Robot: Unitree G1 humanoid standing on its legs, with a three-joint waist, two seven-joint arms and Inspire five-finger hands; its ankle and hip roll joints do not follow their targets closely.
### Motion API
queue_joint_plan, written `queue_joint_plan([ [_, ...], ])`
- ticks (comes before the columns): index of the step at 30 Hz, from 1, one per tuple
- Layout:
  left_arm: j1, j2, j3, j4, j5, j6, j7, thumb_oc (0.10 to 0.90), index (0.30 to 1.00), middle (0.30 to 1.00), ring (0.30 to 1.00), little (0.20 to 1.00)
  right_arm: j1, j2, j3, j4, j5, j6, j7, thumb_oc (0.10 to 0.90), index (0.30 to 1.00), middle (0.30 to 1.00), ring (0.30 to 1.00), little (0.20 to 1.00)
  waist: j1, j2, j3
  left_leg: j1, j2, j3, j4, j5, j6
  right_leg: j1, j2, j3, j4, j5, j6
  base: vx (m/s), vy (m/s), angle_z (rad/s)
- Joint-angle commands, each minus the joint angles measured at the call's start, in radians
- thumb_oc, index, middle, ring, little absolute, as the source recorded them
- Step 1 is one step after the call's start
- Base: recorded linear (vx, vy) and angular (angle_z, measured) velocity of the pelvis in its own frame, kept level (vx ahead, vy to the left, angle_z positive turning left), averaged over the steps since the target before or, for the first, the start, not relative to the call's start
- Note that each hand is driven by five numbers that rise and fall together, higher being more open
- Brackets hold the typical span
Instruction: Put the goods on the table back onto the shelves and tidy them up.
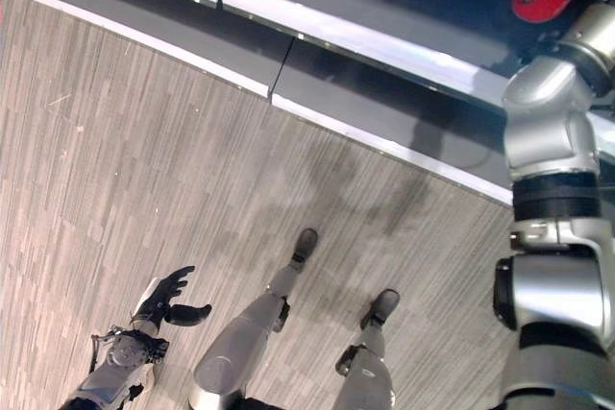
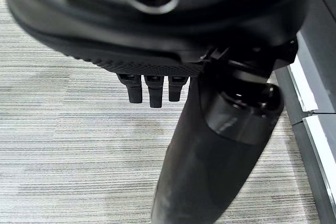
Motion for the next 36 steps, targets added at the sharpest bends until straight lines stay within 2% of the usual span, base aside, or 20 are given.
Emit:
queue_joint_plan([
  [1, 0.055, 0.076, -0.054, 0.010, -0.007, -0.014, 0.051, 0.800, 0.900, 0.900, 0.900, 0.900, -0.095, -0.142, 0.087, -0.065, -0.003, -0.045, -0.070, 0.400, 0.300, 0.300, 0.300, 0.300, 0.013, -0.015, -0.092, -0.033, 0.043, -0.044, 0.069, -0.104, -0.068, -0.004, -0.089, 0.002, 0.073, -0.024, 0.055, 0.00, 0.000, 0.00],
  [15, 0.056, 0.077, -0.063, 0.005, -0.013, -0.013, 0.059, 0.800, 0.900, 0.900, 0.900, 0.900, -0.093, -0.108, 0.100, -0.026, 0.045, -0.060, -0.063, 0.400, 0.300, 0.300, 0.300, 0.300, 0.013, -0.023, -0.094, -0.031, 0.041, -0.051, 0.077, -0.109, -0.068, 0.006, -0.085, 0.001, 0.070, -0.029, 0.053, 0.00, 0.000, 0.00],
  [16, 0.053, 0.077, -0.064, 0.006, -0.012, -0.014, 0.060, 0.800, 0.900, 0.900, 0.900, 0.900, -0.090, -0.103, 0.101, -0.018, 0.048, -0.057, -0.062, 0.739, 0.808, 0.808, 0.808, 0.808, 0.013, -0.023, -0.093, -0.030, 0.040, -0.052, 0.076, -0.109, -0.069, 0.007, -0.085, 0.001, 0.069, -0.027, 0.054, 0.00, 0.000, 0.00],
  [17, 0.051, 0.076, -0.065, 0.006, -0.013, -0.014, 0.061, 0.800, 0.900, 0.900, 0.900, 0.900, -0.089, -0.101, 0.102, -0.014, 0.050, -0.056, -0.061, 0.800, 0.900, 0.900, 0.900, 0.900, 0.013, -0.023, -0.094, -0.034, 0.039, -0.053, 0.076, -0.103, -0.068, 0.005, -0.086, 0.000, 0.067, -0.020, 0.055, 0.00, 0.000, 0.00],
  [23, 0.048, 0.067, -0.065, 0.014, -0.011, -0.006, 0.060, 0.800, 0.900, 0.900, 0.900, 0.900, -0.059, -0.088, 0.080, -0.071, 0.052, -0.068, -0.062, 0.800, 0.900, 0.900, 0.900, 0.900, 0.005, -0.031, -0.098, -0.024, 0.043, -0.047, 0.069, -0.102, -0.067, 0.008, -0.087, -0.003, 0.064, -0.012, 0.058, 0.00, 0.000, 0.00],
  [28, 0.046, 0.058, -0.052, 0.026, -0.004, 0.011, 0.054, 0.800, 0.900, 0.900, 0.900, 0.900, 0.049, -0.051, -0.011, -0.236, -0.001, -0.067, -0.078, 0.800, 0.900, 0.900, 0.900, 0.900, -0.012, -0.045, -0.116, 0.003, 0.050, -0.048, 0.045, -0.094, -0.069, 0.027, -0.082, -0.014, 0.056, -0.008, 0.058, 0.00, -0.002, 0.01],
  [30, 0.050, 0.057, -0.043, 0.033, 0.006, 0.019, 0.050, 0.800, 0.900, 0.900, 0.900, 0.900, 0.113, -0.008, -0.062, -0.318, -0.029, -0.073, -0.079, 0.800, 0.900, 0.900, 0.900, 0.900, -0.024, -0.061, -0.128, 0.022, 0.059, -0.041, 0.043, -0.099, -0.069, 0.040, -0.076, -0.010, 0.050, -0.005, 0.056, 0.00, -0.019, 0.06],
  [32, 0.050, 0.049, -0.029, 0.066, 0.020, 0.037, 0.047, 0.800, 0.900, 0.900, 0.900, 0.900, 0.207, 0.073, -0.110, -0.442, -0.046, -0.102, -0.053, 0.800, 0.900, 0.900, 0.900, 0.900, -0.046, -0.094, -0.148, 0.057, 0.073, -0.022, 0.043, -0.110, -0.069, 0.062, -0.064, -0.002, 0.043, -0.001, 0.053, -0.01, -0.043, -0.06],
  [34, 0.055, 0.049, -0.019, 0.075, 0.024, 0.044, 0.045, 0.800, 0.900, 0.900, 0.900, 0.900, 0.295, 0.128, -0.135, -0.515, -0.014, -0.141, -0.006, 0.800, 0.900, 0.900, 0.900, 0.900, -0.062, -0.112, -0.158, 0.079, 0.081, -0.014, 0.035, -0.110, -0.071, 0.076, -0.058, 0.003, 0.037, 0.000, 0.050, 0.01, -0.030, -0.24],
  [36, 0.064, 0.046, 0.030, 0.111, 0.031, 0.069, 0.019, 0.800, 0.900, 0.900, 0.900, 0.900, 0.528, 0.291, -0.135, -0.648, 0.279, -0.307, 0.241, 0.800, 0.900, 0.900, 0.900, 0.900, -0.110, -0.153, -0.182, 0.135, 0.105, 0.016, 0.020, -0.118, -0.073, 0.108, -0.046, 0.018, 0.032, 0.000, 0.044, 0.04, -0.027, -0.16],
])
